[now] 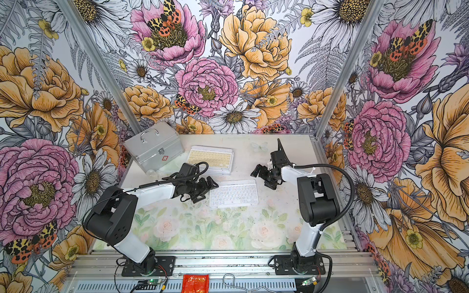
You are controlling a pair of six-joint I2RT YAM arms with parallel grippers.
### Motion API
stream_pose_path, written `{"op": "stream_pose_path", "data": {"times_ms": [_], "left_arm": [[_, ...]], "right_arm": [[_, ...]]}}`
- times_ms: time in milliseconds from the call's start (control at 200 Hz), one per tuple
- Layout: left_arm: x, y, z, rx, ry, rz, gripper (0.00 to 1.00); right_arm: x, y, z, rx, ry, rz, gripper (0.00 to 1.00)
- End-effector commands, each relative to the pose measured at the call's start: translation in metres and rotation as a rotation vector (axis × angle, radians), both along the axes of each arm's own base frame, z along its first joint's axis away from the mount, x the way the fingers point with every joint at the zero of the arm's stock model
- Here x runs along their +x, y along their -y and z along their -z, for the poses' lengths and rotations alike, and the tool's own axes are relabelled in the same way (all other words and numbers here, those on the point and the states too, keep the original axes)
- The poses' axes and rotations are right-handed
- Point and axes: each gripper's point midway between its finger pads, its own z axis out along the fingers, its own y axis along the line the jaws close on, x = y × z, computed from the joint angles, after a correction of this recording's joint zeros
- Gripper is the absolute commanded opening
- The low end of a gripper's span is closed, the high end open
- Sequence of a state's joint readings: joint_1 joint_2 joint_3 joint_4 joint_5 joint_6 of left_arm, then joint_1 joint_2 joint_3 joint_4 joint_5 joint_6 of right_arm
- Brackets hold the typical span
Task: Stack the numeric keypads
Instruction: Move the numeric keypad to the center of the board, then pick up the numeric keypad from the center of the board.
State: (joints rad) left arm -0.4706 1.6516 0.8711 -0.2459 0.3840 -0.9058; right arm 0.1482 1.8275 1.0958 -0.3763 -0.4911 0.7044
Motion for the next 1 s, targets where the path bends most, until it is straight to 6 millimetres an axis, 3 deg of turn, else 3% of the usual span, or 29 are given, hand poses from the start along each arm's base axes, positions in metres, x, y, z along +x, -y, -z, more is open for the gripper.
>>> {"op": "stream_pose_path", "data": {"times_ms": [0, 135, 400, 625, 640, 665, 996], "left_arm": [[0.005, 0.019, 0.001, -0.028, 0.005, 0.038, 0.99], [0.011, 0.027, 0.007, -0.072, -0.015, 0.031, 0.99], [0.017, 0.023, 0.018, -0.093, -0.04, 0.009, 0.99], [0.024, 0.027, 0.015, -0.098, -0.029, 0.009, 0.99], [0.023, 0.026, 0.026, -0.085, -0.054, 0.007, 0.99], [0.023, 0.027, 0.028, -0.083, -0.058, 0.007, 0.99], [0.032, 0.03, 0.028, -0.094, -0.045, 0.002, 0.99]], "right_arm": [[0.01, -0.021, -0.003, 0.089, 0.028, -0.088, 1.0], [0.019, -0.031, -0.001, 0.144, 0.039, -0.081, 1.0], [0.011, -0.04, 0.014, 0.18, 0.024, -0.075, 1.0], [0.003, -0.042, 0.006, 0.197, 0.051, -0.068, 1.0], [0.003, -0.043, 0.006, 0.202, 0.052, -0.067, 1.0], [0.003, -0.043, 0.006, 0.208, 0.057, -0.066, 1.0], [-0.004, -0.059, -0.007, 0.307, 0.112, -0.084, 1.0]]}}
